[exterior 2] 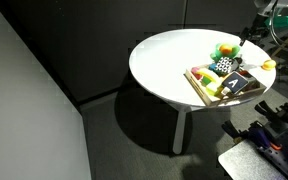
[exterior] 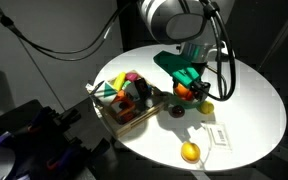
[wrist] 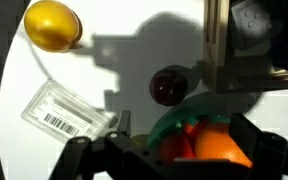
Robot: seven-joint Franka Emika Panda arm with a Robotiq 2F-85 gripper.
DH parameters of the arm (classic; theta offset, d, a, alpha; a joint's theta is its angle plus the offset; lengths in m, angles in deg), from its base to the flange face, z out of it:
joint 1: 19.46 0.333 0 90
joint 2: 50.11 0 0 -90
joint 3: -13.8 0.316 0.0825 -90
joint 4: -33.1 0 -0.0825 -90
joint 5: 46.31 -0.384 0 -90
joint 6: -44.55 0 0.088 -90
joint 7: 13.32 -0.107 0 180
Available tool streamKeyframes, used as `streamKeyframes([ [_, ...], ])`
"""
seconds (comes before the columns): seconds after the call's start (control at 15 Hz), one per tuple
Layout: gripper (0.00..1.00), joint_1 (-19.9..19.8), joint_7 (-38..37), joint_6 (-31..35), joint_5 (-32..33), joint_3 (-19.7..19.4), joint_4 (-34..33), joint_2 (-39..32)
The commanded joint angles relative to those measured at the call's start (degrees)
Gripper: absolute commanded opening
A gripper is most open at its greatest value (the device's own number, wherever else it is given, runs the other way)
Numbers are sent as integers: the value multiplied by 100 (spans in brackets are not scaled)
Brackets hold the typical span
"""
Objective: Put the strawberry in the green bowl.
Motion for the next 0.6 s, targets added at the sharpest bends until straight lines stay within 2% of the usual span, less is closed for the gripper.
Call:
streamKeyframes([
  [0.0, 100, 96, -313, -214, 222, -166, 406, 425],
  [0.53, 100, 302, -641, -1136, 761, -438, 1054, 1041],
])
